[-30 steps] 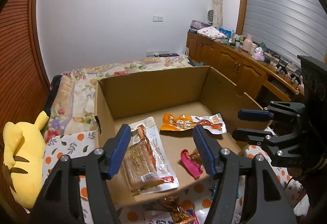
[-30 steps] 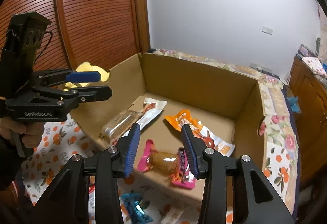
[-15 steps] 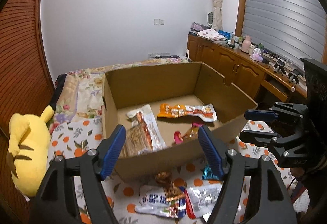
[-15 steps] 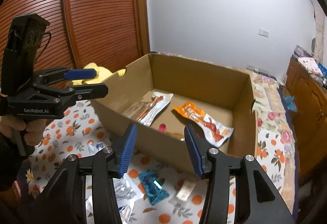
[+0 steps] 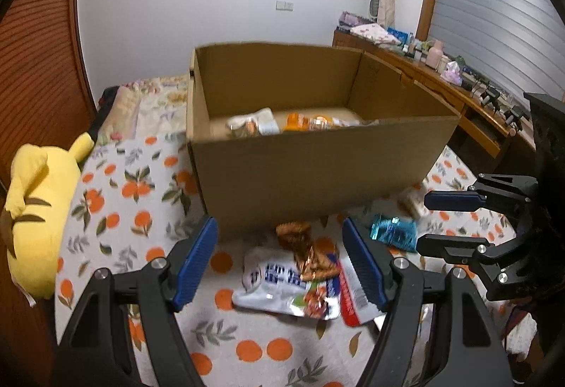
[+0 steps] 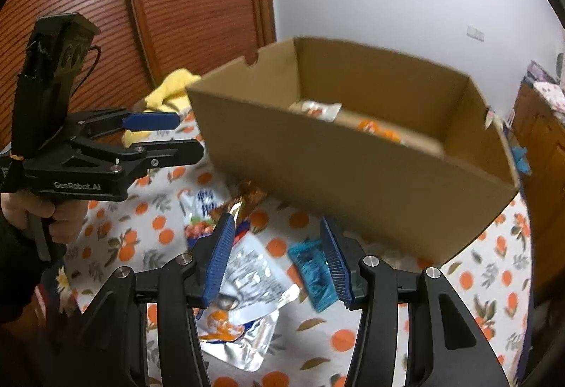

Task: Organize snacks
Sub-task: 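Move both tools back to the remaining snacks beside the box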

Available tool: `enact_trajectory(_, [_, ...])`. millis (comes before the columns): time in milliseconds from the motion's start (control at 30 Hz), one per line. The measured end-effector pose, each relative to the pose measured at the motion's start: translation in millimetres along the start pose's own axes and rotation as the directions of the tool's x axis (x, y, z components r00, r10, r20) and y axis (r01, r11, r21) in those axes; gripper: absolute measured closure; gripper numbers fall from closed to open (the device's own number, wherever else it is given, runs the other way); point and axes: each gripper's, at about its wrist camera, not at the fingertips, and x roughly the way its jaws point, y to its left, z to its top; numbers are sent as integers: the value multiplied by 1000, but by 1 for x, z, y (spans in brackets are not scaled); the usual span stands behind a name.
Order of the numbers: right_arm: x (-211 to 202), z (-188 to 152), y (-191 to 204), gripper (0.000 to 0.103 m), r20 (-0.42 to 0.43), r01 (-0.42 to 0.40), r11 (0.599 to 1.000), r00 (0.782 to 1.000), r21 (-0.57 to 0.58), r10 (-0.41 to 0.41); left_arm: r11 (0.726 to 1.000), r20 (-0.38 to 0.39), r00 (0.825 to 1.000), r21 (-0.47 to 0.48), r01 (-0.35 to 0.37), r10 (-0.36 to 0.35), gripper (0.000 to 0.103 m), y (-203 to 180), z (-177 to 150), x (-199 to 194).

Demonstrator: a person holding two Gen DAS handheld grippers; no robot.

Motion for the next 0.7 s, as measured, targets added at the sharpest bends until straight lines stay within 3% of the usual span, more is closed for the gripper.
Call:
enact_trajectory(333, [24, -23, 11, 49, -88, -40, 999, 995, 4, 41, 1000, -63, 998, -2, 7, -7, 29, 0, -29, 15])
enact_trajectory(700, [49, -25, 17, 43, -173, -81, 997, 982, -19, 77, 1000, -93, 996, 5, 9, -9, 29, 0, -37, 25])
